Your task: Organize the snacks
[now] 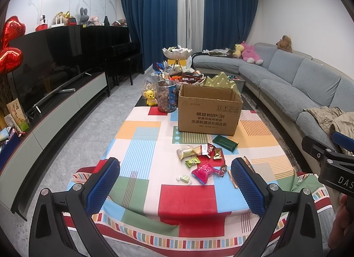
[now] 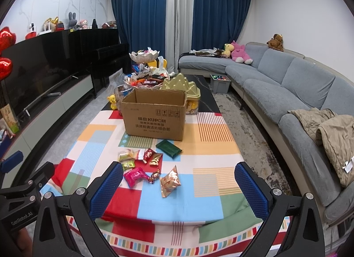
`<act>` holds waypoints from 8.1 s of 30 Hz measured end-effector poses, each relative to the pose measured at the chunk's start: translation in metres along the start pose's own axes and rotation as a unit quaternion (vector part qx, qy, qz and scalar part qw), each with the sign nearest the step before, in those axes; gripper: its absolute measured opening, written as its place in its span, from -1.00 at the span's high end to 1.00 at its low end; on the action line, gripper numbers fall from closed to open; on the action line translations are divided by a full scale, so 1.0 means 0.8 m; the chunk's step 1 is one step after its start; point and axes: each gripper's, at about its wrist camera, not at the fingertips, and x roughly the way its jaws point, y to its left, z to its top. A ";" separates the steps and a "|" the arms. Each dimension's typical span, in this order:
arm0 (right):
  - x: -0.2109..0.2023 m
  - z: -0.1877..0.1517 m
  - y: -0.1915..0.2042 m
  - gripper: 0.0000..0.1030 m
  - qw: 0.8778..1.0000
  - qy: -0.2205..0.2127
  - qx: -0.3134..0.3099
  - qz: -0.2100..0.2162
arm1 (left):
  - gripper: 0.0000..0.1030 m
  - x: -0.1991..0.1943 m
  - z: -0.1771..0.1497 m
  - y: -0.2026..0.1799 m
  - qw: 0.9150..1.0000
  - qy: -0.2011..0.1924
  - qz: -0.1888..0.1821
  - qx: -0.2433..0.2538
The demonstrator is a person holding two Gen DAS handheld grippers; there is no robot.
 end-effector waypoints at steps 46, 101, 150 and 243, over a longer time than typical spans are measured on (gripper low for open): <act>0.100 0.014 0.000 -0.98 0.997 0.070 -0.014 0.005 | -0.99 0.089 0.021 -0.018 0.997 0.060 -0.006 0.048; 0.299 -0.092 0.027 -0.62 0.977 0.187 -0.090 0.039 | -0.57 0.320 -0.074 -0.088 0.950 0.158 -0.137 0.232; 0.280 -0.075 0.027 0.11 0.982 0.151 -0.097 0.058 | 0.10 0.288 -0.057 -0.083 0.962 0.135 -0.148 0.186; 0.406 0.227 0.017 -0.47 0.997 0.058 -0.016 0.045 | -0.60 0.406 0.258 -0.054 0.996 0.053 -0.044 0.050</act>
